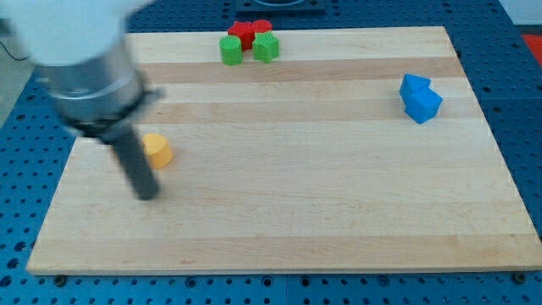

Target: Push the yellow blocks into blue blocks

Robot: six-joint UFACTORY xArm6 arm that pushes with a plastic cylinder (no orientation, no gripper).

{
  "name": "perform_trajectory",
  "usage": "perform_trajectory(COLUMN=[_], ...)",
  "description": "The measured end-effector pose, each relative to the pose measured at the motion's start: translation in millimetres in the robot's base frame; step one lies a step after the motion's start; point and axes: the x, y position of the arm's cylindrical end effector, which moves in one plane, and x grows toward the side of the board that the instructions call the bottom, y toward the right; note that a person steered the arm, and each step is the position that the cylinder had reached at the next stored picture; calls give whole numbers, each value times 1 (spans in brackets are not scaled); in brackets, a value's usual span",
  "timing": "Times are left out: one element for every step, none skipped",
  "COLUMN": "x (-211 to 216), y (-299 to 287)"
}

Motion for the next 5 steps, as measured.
perform_trajectory(x=[-19,-22,-60,-93,-85], y=[-87,-87,-87,-84,-51])
